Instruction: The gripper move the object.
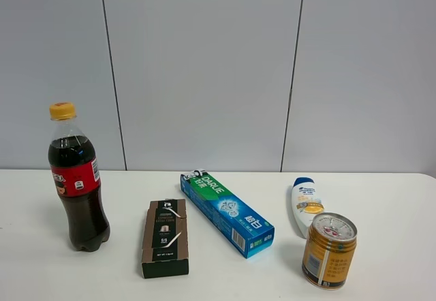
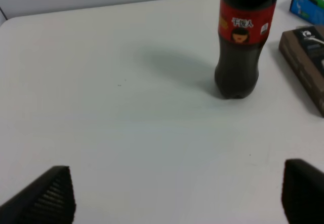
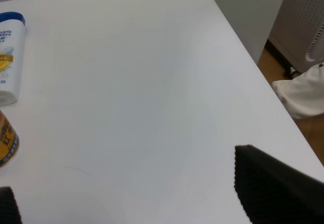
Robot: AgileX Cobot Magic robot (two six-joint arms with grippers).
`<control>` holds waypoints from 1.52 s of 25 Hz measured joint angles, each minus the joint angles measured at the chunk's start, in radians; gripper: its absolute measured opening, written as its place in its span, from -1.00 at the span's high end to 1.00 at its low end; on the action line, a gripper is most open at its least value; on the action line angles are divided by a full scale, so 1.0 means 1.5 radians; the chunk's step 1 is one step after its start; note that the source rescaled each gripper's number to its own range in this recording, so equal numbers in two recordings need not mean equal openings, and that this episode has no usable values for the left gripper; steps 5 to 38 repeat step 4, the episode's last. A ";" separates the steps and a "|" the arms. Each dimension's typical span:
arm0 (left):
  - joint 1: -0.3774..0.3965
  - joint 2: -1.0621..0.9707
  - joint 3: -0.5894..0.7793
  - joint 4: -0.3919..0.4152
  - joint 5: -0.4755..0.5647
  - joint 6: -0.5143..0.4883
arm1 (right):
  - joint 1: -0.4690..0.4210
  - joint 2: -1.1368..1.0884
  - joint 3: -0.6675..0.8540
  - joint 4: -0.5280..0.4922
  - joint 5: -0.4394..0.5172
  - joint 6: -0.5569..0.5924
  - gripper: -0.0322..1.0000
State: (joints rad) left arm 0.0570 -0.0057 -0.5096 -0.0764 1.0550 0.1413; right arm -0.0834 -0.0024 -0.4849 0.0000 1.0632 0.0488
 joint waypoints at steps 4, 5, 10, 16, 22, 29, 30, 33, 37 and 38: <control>0.000 0.000 0.000 0.000 0.000 0.001 | 0.000 0.000 0.000 0.000 0.000 0.000 -0.46; 0.000 0.000 0.000 0.000 0.000 0.001 | 0.000 0.000 0.000 0.000 0.000 0.000 -0.46; 0.000 0.000 0.000 0.000 0.000 0.001 | 0.000 0.000 0.000 0.000 0.000 0.000 -0.46; 0.000 0.000 0.000 0.000 0.000 0.001 | 0.000 0.000 0.000 0.000 0.000 0.000 -0.46; 0.000 0.000 0.000 0.000 0.000 0.001 | 0.000 0.000 0.000 0.000 0.000 0.000 -0.46; 0.000 0.000 0.000 0.000 0.000 0.001 | 0.000 0.000 0.000 0.000 0.000 0.000 -0.46; 0.000 0.000 0.000 0.000 0.000 0.001 | 0.000 0.000 0.000 0.000 0.000 0.000 -0.46; 0.000 0.000 0.000 0.000 0.000 0.001 | 0.000 0.000 0.000 0.000 0.000 0.000 -0.46; 0.000 0.000 0.000 0.000 0.000 0.001 | 0.000 0.000 0.000 0.000 0.000 0.000 -0.46; 0.000 0.000 0.000 0.000 0.000 0.001 | 0.000 0.000 0.000 0.000 0.000 0.000 -0.46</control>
